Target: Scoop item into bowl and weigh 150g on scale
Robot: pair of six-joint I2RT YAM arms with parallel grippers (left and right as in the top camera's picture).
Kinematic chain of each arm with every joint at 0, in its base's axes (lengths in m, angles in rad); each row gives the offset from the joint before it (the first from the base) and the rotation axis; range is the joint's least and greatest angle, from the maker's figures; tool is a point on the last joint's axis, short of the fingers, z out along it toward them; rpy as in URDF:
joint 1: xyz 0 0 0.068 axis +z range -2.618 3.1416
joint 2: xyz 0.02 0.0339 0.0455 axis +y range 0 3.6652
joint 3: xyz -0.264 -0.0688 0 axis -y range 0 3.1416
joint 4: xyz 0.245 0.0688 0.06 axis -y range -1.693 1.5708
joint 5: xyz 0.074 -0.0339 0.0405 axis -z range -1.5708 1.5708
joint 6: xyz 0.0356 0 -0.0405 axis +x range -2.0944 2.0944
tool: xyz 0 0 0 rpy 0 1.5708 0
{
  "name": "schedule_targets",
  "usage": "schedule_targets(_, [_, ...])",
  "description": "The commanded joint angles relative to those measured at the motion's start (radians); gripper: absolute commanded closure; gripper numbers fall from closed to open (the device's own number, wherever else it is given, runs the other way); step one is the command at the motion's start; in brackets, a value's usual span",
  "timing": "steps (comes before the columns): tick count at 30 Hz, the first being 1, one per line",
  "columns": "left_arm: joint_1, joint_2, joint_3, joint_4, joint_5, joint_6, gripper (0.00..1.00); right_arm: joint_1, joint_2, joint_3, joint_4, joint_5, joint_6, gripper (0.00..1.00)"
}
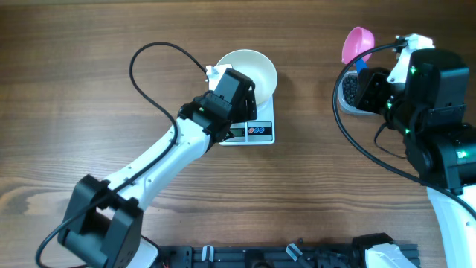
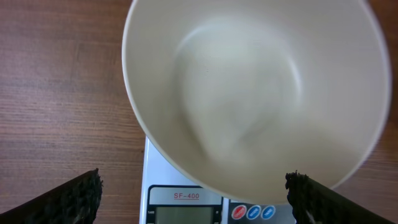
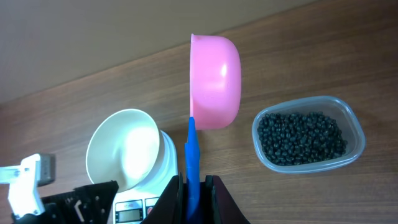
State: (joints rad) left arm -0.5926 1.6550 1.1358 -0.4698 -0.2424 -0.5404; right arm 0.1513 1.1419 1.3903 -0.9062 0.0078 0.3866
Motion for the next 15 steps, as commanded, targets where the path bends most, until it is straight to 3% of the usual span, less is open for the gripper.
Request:
schedule_targets(1, [0.002, 0.034, -0.003, -0.010, -0.003, -0.018, 0.00, -0.003, 0.005, 0.012, -0.001, -0.006, -0.019, 0.96])
schedule_targets(15, [0.001, 0.034, -0.003, -0.009, 0.037, -0.017, 0.01, -0.003, 0.005, 0.012, 0.000, -0.006, -0.019, 0.96])
